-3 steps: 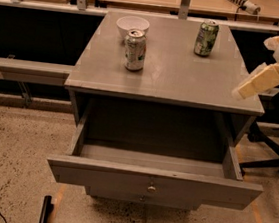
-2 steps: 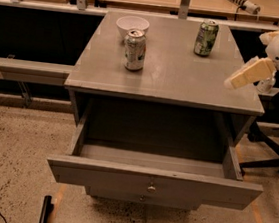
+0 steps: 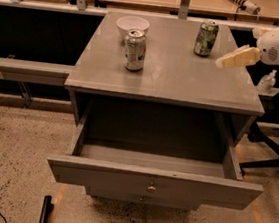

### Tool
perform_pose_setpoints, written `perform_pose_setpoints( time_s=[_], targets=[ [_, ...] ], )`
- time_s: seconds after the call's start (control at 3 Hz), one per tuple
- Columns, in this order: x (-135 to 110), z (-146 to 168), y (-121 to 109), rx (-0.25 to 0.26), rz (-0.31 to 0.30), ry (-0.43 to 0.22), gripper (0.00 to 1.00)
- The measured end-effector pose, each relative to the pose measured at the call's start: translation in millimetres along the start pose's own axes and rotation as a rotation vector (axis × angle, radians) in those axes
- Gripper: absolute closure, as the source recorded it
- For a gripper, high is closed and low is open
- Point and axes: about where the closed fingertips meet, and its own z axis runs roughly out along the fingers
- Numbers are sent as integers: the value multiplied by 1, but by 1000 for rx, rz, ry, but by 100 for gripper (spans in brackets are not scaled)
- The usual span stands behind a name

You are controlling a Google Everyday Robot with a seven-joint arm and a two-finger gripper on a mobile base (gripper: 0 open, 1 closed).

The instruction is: Place green can into top drawer

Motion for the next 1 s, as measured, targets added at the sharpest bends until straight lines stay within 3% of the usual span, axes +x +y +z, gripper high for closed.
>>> perform_pose_setpoints(
  time_s=[0.33, 1.0],
  targets=[
    [-2, 21, -32, 71, 87, -92, 0],
    [-9, 41, -39, 105, 84, -116, 0]
  ],
)
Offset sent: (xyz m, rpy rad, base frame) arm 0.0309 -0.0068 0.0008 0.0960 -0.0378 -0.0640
